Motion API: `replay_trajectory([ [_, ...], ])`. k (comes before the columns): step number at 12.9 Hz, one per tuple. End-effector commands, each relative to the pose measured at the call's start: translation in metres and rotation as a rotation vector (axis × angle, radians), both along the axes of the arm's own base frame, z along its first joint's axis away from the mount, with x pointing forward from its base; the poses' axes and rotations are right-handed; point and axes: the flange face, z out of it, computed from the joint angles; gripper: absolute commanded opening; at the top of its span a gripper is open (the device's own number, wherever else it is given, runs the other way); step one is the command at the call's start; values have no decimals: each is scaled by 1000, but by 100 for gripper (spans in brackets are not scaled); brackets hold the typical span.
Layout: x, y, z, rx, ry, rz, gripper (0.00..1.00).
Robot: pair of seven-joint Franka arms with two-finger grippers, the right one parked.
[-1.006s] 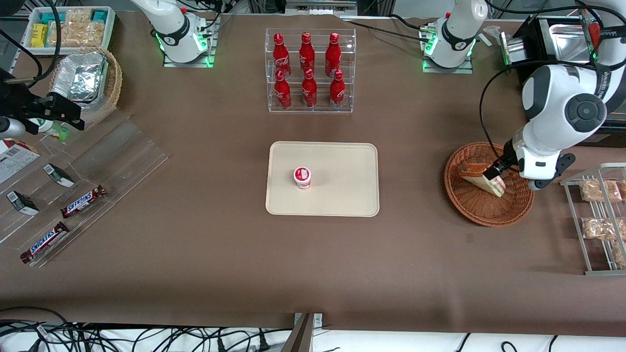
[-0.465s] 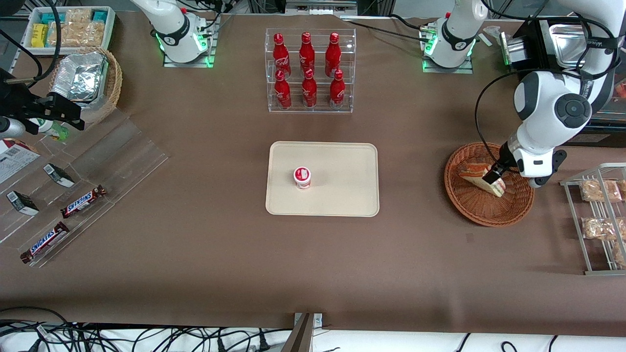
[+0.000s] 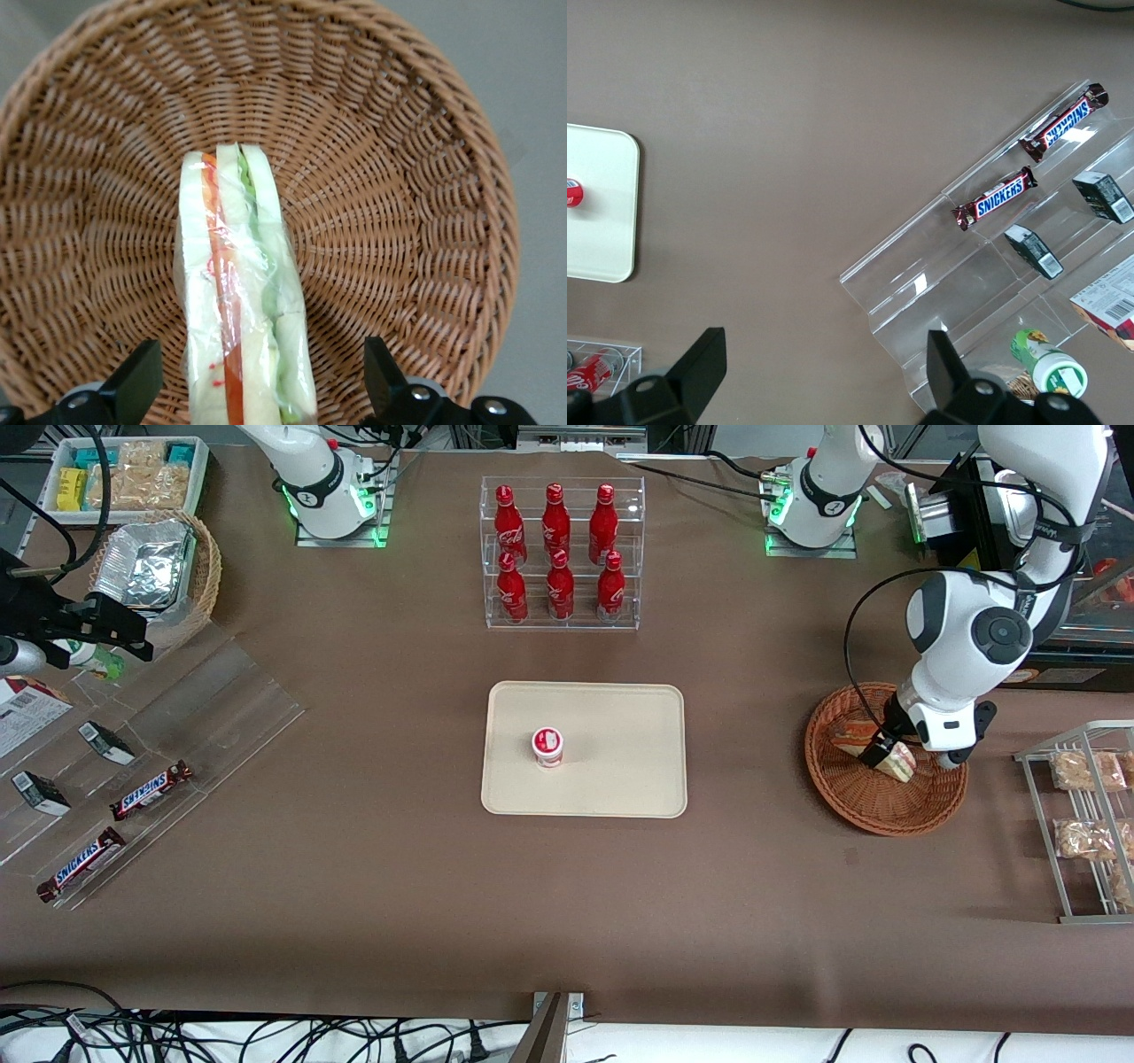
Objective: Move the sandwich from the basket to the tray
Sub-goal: 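Lower the open left gripper and close it on the sandwich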
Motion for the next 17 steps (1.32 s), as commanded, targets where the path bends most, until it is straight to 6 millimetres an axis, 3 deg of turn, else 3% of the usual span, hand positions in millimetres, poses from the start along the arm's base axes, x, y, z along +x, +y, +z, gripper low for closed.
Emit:
replay_trajectory([
  [1, -1, 0, -7, 12, -5, 2, 100],
  [2, -1, 1, -8, 12, -3, 3, 100],
  [3, -1, 3, -8, 11, -3, 8, 93],
  [4, -1, 4, -8, 12, -3, 6, 49],
  [5, -1, 3, -8, 12, -3, 3, 25],
  [7, -2, 4, -10, 12, 2, 0, 2],
  [11, -3, 4, -12, 34, 11, -31, 0],
  [13, -1, 4, -3, 38, 10, -33, 0],
  [17, 15, 5, 50, 67, 61, -103, 0],
])
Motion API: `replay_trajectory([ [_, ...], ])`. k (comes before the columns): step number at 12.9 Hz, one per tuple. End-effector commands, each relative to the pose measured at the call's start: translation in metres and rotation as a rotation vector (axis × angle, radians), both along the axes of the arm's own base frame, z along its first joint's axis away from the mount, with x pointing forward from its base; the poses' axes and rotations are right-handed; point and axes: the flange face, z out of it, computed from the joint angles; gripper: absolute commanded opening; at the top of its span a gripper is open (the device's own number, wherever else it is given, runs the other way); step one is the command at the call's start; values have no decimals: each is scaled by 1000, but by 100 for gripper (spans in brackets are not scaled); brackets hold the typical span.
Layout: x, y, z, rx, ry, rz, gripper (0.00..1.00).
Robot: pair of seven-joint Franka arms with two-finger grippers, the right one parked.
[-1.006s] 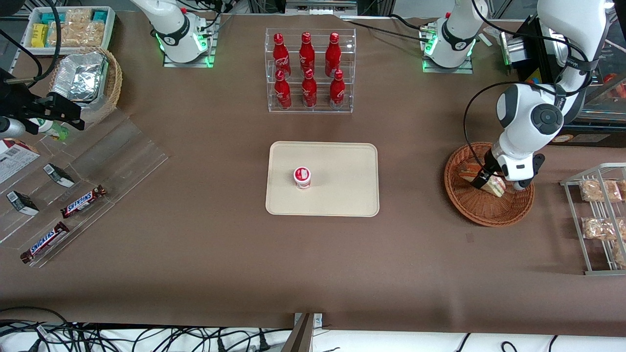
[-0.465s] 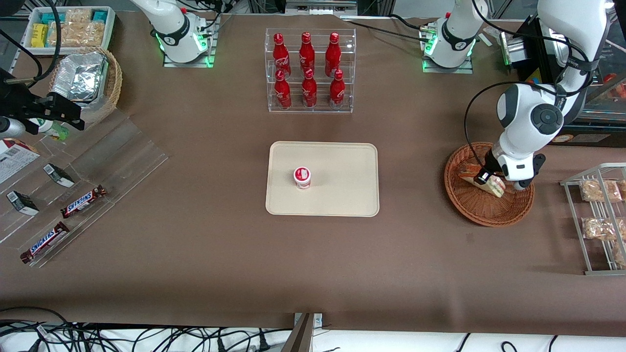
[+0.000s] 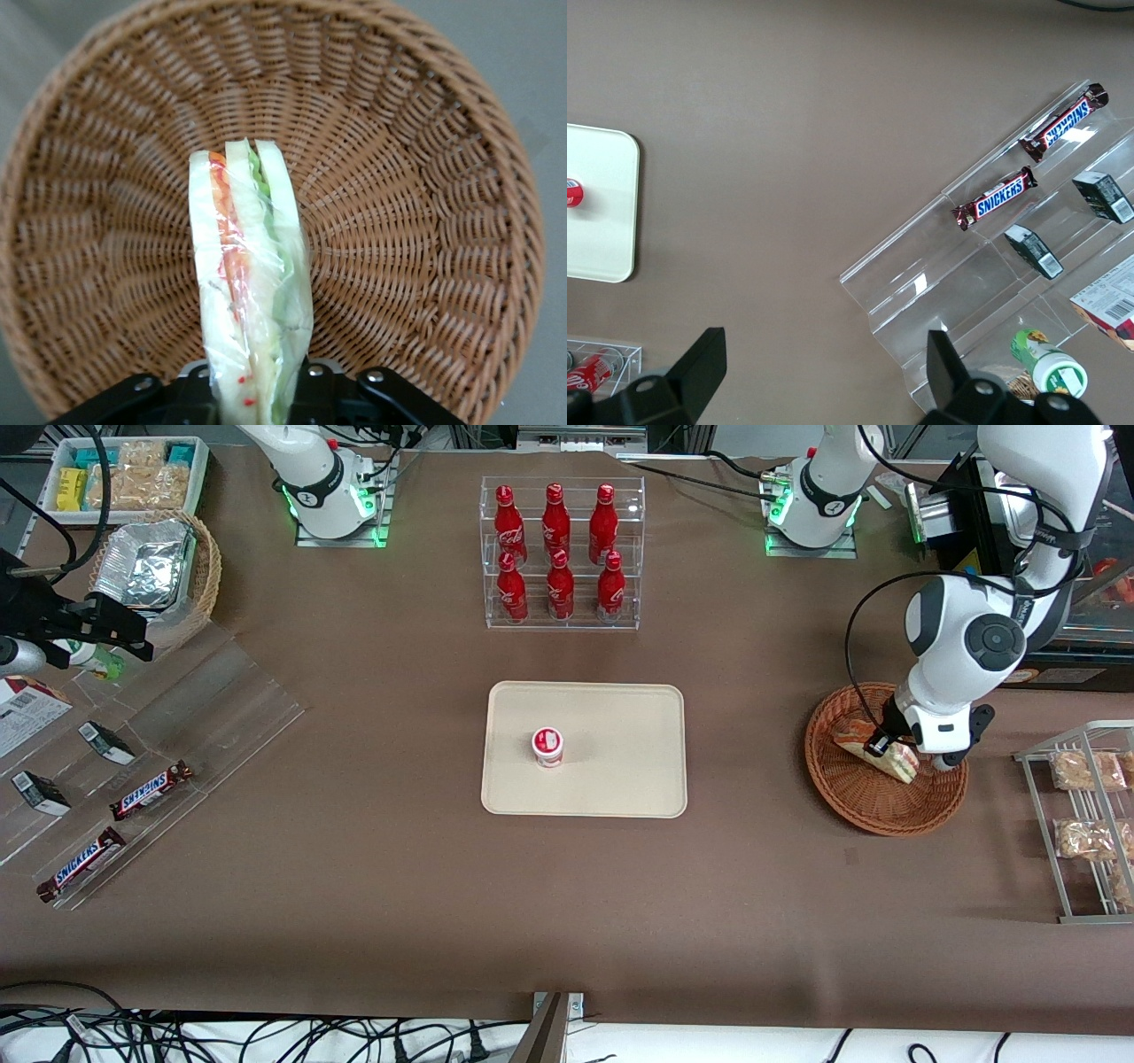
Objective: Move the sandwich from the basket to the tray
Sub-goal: 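Lift the sandwich out of the basket with the left gripper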
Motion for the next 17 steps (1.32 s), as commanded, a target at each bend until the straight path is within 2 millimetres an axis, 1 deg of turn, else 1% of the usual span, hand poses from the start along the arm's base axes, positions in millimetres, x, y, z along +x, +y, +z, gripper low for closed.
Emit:
replay_trajectory([
  [1, 15, 3, 48, 35, 18, -69, 0],
  [2, 20, 3, 61, 40, 34, -89, 0],
  [5, 40, -5, 109, 43, 71, -152, 0],
  [6, 46, -11, 127, 42, 87, -194, 0],
  [7, 52, -21, 145, 38, 96, -236, 0],
  [9, 59, -32, 177, -16, 106, -268, 0],
  [10, 59, -35, 187, -29, 128, -305, 0],
  [12, 59, -60, 211, -46, 146, -413, 0],
  [13, 58, -72, 219, -59, 144, -450, 0],
  [15, 53, -114, 239, -69, 145, -557, 0],
  [16, 49, -135, 246, -74, 144, -622, 0],
  [17, 43, -157, 248, -79, 150, -681, 0],
])
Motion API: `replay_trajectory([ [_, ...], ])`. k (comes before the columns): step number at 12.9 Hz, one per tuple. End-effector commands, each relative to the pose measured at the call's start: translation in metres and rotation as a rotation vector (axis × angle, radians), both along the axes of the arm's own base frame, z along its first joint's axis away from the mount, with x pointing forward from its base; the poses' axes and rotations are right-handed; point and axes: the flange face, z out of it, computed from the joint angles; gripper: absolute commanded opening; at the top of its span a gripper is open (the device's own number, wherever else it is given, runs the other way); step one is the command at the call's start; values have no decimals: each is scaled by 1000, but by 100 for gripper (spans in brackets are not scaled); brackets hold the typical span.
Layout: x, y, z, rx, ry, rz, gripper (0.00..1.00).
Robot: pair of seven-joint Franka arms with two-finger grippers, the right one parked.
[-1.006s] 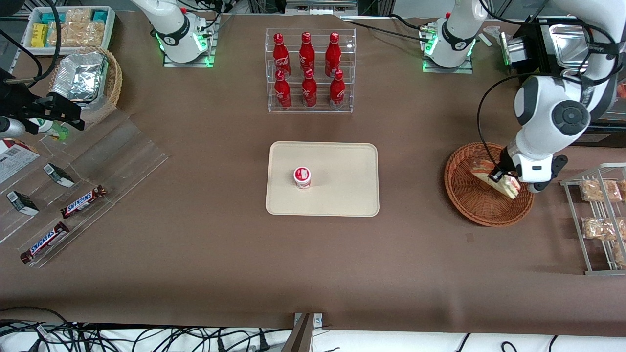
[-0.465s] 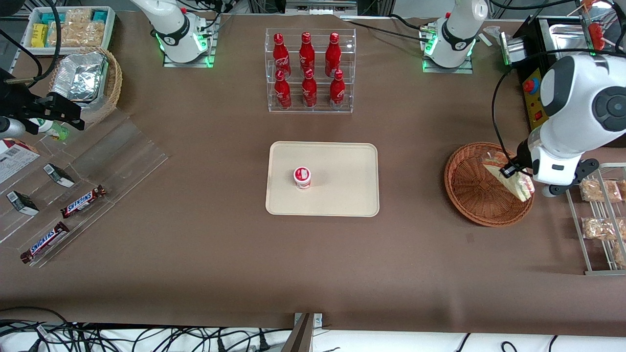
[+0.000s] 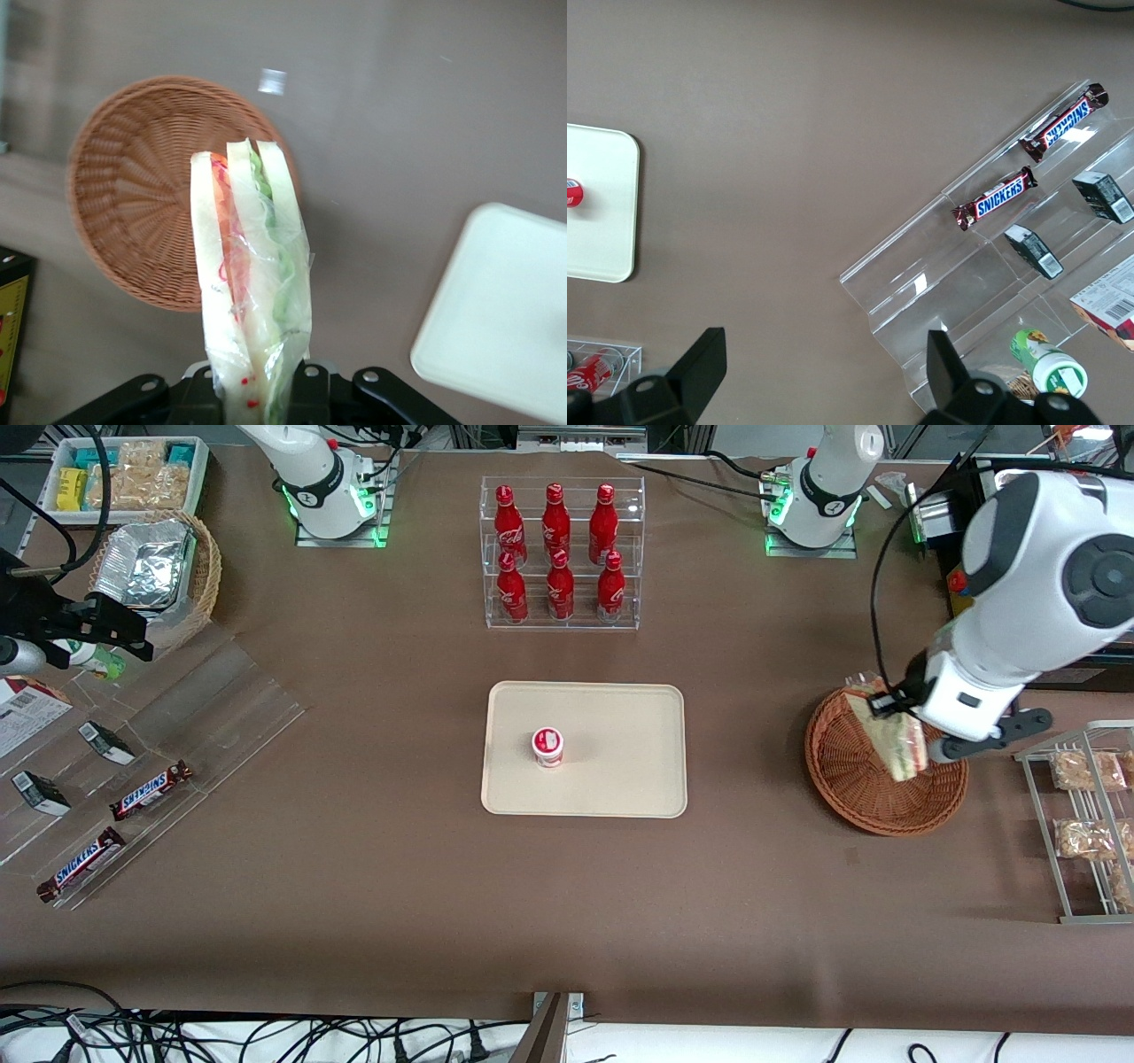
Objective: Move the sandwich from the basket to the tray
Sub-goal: 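Lift the sandwich out of the basket with the left gripper, then carry the sandwich over the cream tray beside the yogurt cup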
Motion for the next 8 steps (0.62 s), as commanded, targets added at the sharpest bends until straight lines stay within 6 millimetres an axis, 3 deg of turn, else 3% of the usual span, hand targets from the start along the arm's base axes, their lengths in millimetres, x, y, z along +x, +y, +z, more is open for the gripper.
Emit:
replay_trajectory([
  [1, -13, -50, 17, -30, 8, -149, 0],
  [5, -38, -134, 18, -71, -25, -308, 0],
  [8, -46, -173, 7, -110, -39, -362, 0],
])
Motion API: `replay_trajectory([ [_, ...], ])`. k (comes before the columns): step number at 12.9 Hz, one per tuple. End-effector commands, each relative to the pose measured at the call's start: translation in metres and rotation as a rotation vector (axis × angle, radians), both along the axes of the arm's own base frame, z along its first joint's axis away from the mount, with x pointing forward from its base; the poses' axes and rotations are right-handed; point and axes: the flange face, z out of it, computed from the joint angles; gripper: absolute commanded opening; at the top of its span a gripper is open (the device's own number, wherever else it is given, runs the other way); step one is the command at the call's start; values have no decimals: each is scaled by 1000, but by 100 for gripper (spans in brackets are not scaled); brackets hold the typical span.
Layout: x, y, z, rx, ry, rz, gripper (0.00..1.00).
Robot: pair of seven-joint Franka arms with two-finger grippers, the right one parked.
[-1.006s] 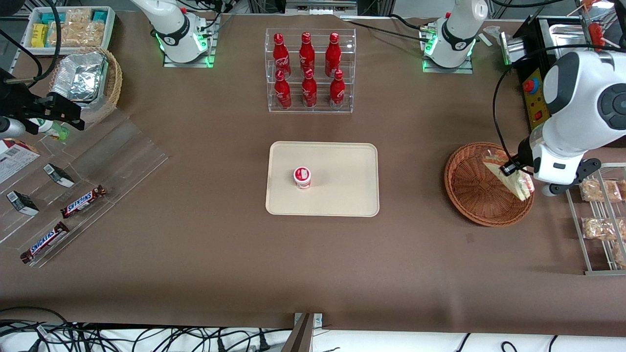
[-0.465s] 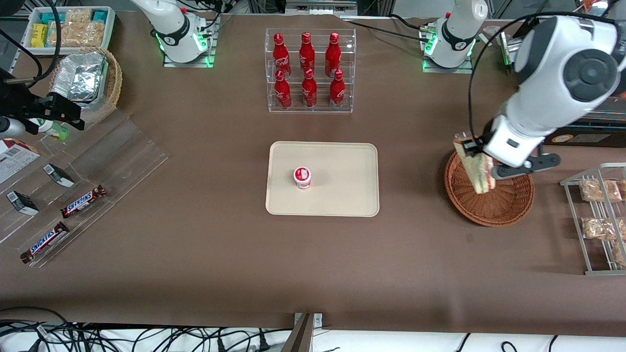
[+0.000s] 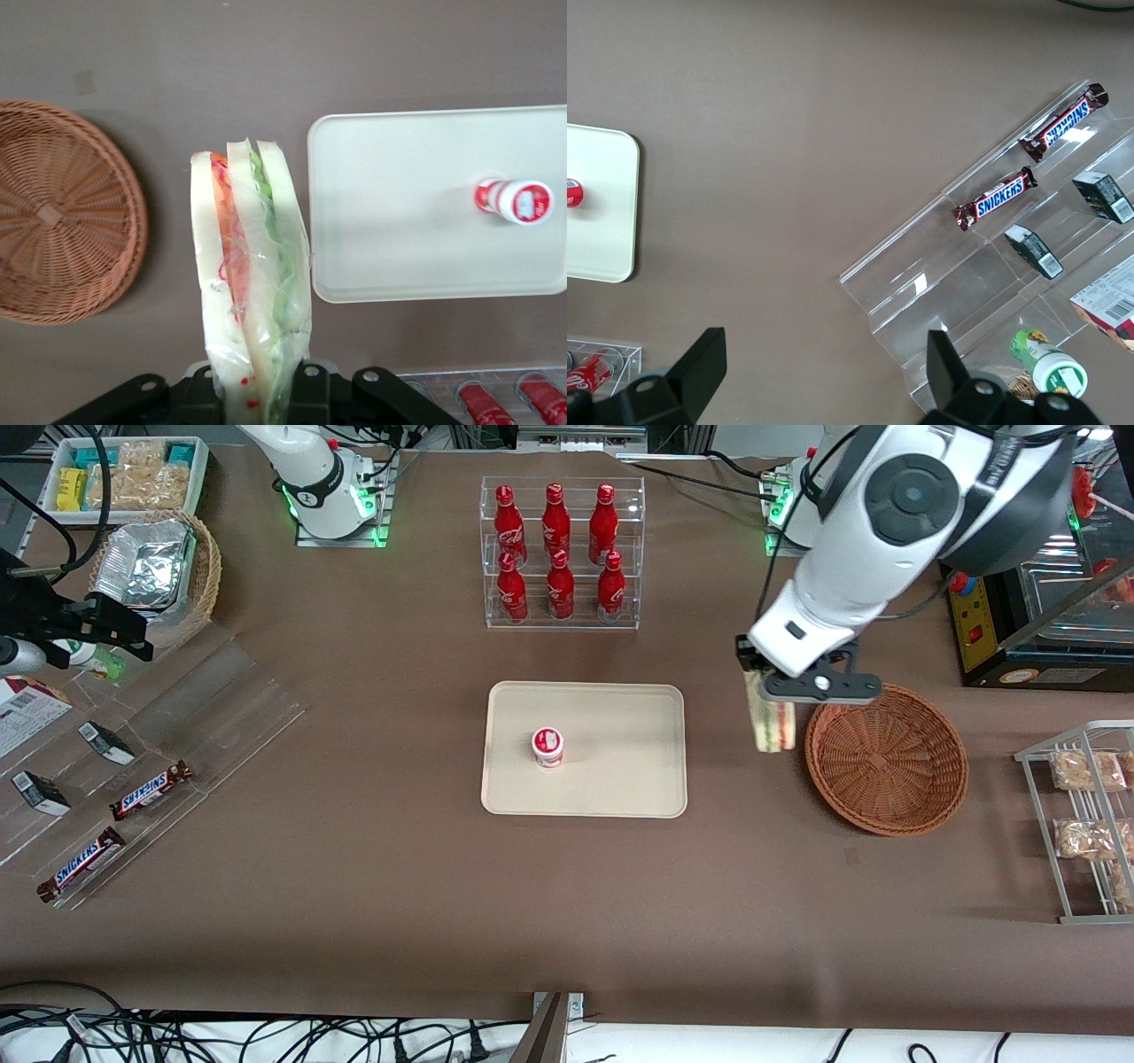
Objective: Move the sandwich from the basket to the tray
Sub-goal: 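Carry the sandwich over the cream tray beside the yogurt cup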
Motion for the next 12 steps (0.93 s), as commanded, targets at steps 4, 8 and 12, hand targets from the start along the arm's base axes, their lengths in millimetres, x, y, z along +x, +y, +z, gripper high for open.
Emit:
replay_trajectory([
  [4, -7, -56, -40, -76, 17, -100, 0],
  [8, -8, -71, -101, -120, -15, -57, 0],
  [12, -7, -87, -149, -121, -18, -71, 0],
])
